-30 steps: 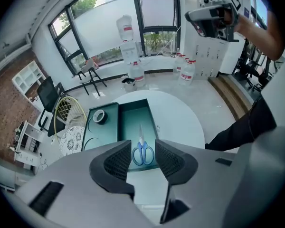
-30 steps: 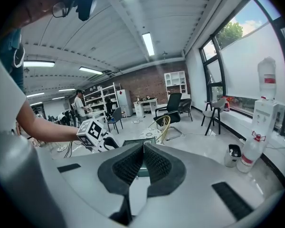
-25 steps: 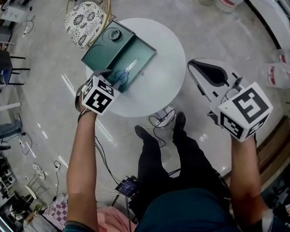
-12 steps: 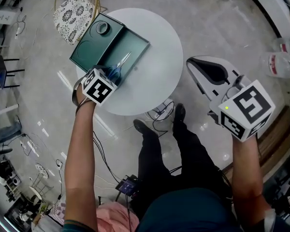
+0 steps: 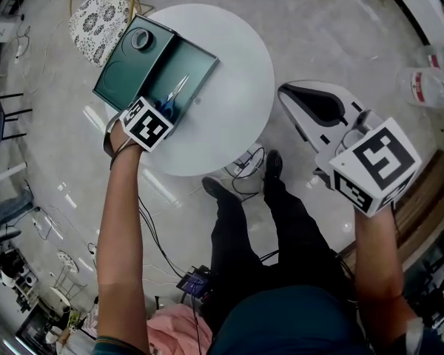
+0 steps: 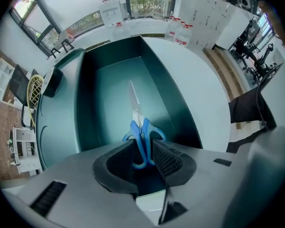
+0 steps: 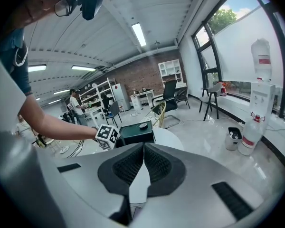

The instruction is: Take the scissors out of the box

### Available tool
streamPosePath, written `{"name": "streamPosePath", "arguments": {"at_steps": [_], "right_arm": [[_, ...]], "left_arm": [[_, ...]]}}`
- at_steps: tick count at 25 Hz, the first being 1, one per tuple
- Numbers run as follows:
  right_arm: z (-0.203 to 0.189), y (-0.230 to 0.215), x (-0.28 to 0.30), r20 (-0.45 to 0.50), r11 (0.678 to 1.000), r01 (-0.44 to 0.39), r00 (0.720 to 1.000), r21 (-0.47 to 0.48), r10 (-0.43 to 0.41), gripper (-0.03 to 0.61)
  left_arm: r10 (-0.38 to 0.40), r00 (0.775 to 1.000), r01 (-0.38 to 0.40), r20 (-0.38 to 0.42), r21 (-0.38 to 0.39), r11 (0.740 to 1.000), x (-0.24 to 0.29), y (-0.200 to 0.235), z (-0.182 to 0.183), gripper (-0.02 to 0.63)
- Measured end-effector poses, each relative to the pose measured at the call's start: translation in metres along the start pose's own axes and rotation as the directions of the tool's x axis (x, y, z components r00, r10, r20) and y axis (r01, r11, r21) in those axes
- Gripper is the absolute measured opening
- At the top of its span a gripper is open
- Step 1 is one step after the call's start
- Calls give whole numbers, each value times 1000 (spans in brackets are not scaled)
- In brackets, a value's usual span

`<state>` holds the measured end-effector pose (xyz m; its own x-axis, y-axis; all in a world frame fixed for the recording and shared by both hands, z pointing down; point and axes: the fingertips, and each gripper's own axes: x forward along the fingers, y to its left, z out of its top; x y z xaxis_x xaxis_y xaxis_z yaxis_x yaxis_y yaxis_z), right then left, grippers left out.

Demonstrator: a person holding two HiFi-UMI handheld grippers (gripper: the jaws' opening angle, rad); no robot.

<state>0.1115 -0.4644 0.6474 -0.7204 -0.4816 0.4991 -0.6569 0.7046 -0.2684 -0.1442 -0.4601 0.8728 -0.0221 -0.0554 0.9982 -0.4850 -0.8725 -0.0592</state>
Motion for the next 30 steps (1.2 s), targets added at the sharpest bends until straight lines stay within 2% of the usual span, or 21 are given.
{"name": "streamPosePath", "arguments": {"at_steps": [5,11,15,17,21,30], "right_arm": [[-2,-8,-6,0,1000,6,1000,10,-6,38],[-5,-8,-2,2,1000,3,1000,13,-3,38],[3,-5,-5,-1,1000,1,1000,6,-1,38],[8,0,-11,-1,1000,2,1000,-1,-2,38],[21,15,-20,7,1000,5,1000,-21,-5,38],[63,61,-25,36,997,-15,999,-82,18,38]], "left_arm": [[-21,998,23,-52,21,1000,2,-4,5,121],[-88,993,87,-84,-10,996,8,-8,6,106],[-51,998,51,-42,1,999,3,-6,11,100],[-29,1000,29,2,-21,999,-5,-8,15,98],[-30,998,34,62,-70,997,-21,-19,15,97],[1,992,17,127,-143,990,-66,-24,-18,97]]}}
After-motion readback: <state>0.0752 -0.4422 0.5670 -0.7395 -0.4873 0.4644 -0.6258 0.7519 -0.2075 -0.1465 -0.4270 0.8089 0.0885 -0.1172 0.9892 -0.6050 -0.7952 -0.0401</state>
